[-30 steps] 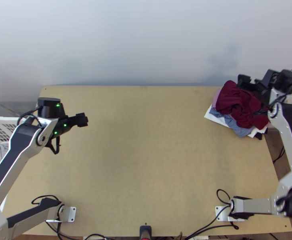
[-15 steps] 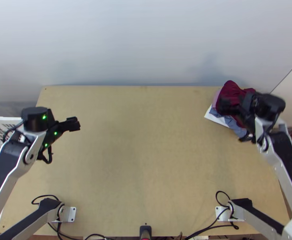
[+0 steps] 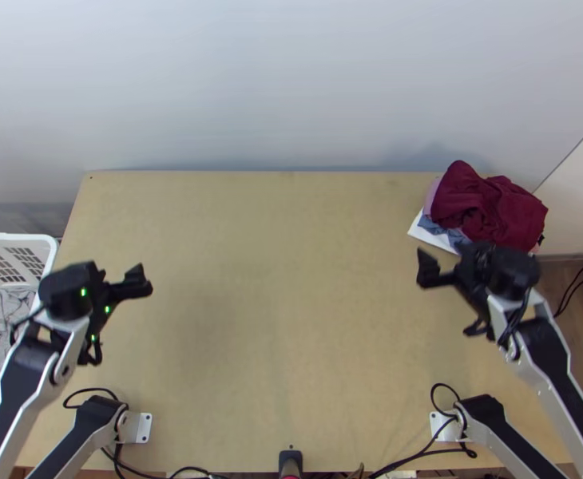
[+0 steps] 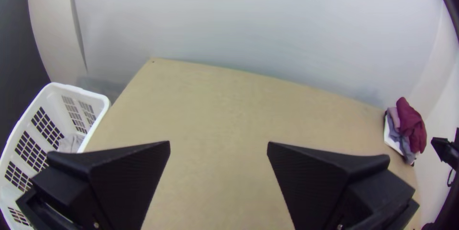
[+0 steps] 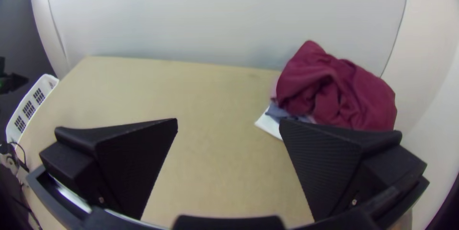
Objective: Fold the t-shirt
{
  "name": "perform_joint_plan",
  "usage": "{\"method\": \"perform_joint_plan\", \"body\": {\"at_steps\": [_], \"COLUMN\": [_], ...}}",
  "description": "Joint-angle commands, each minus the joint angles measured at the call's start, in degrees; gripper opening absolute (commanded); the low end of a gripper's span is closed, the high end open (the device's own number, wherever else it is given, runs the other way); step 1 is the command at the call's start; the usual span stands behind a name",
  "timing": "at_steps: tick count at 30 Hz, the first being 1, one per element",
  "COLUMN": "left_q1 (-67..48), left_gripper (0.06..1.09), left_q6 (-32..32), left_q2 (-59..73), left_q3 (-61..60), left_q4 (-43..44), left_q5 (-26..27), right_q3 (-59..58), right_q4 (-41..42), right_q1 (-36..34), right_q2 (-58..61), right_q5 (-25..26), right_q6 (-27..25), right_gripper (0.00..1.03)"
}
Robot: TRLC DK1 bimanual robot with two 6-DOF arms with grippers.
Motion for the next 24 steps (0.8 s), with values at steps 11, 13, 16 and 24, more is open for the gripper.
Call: {"method": "perform_joint_plan", "body": {"at_steps": [11,13,16,24], "left_q1": [8.06,9.03,10.43,8.76], "left_gripper": [1.04,1.04,1.04,1.04], "left_q6": [10.33,10.51,11.3,11.39], "left_q2": [-28.52,-30.19,-33.44,-39.77], "left_q3": [-26.15,-27.73,-30.63,-30.72], "left_q4": [10.83,11.7,13.99,14.6], "left_q5": [-3.38,-3.38,-3.38,-2.24], "right_q3": [-20.47,-21.7,-22.05,-26.88], "right_q4": [9.53,10.85,11.82,17.97], "right_q1": [-3.66,-4.1,-3.74,-5.85], "right_q2": [-9.25,-9.07,-8.37,-12.41], "right_q5": [0.89,0.89,0.81,3.09], "right_q6": [-2.44,-3.14,-4.37,-2.26], "right_gripper": [0.99,0.99,0.99,0.99]}}
